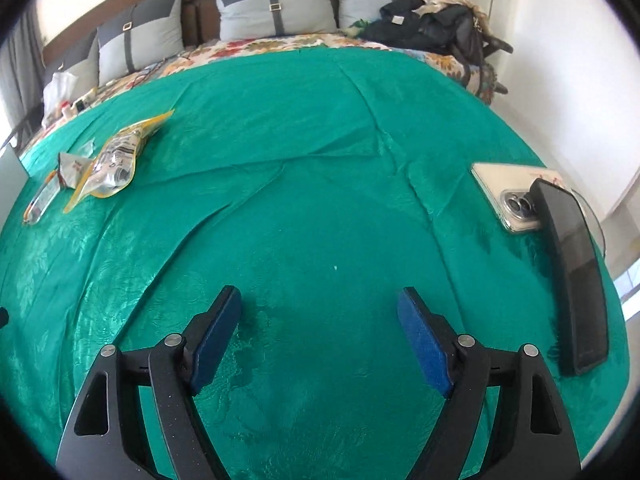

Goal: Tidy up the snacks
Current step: 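Withdraw both open grippers from the box over the remaining snacks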

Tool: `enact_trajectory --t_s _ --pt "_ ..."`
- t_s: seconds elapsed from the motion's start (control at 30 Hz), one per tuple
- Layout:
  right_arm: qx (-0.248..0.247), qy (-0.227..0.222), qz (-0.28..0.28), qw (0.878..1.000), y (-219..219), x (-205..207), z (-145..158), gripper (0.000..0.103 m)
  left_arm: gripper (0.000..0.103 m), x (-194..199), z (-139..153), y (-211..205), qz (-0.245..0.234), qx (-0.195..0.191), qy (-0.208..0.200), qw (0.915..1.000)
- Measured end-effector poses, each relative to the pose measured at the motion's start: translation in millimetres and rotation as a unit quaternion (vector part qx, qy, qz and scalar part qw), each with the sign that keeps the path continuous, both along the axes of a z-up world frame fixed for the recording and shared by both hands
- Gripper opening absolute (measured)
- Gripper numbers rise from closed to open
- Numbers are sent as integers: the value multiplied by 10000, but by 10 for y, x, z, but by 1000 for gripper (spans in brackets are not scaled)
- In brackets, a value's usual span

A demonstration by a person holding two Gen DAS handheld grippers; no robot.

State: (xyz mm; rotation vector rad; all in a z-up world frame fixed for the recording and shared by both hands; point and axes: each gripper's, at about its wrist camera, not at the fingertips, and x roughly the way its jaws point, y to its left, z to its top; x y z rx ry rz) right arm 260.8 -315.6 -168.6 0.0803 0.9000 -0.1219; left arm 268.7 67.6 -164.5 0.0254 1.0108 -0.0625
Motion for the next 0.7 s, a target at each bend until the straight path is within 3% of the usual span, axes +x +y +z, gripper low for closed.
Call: enact_trajectory --t_s 0.13,0.7 --pt "8 17 33 10000 1 -3 -17 90 103 -18 -35 9 38 -20 -299 9995" --pt "-14 20 24 10000 -6 -3 -26 90 103 0 -30 8 46 -12 -306 9995"
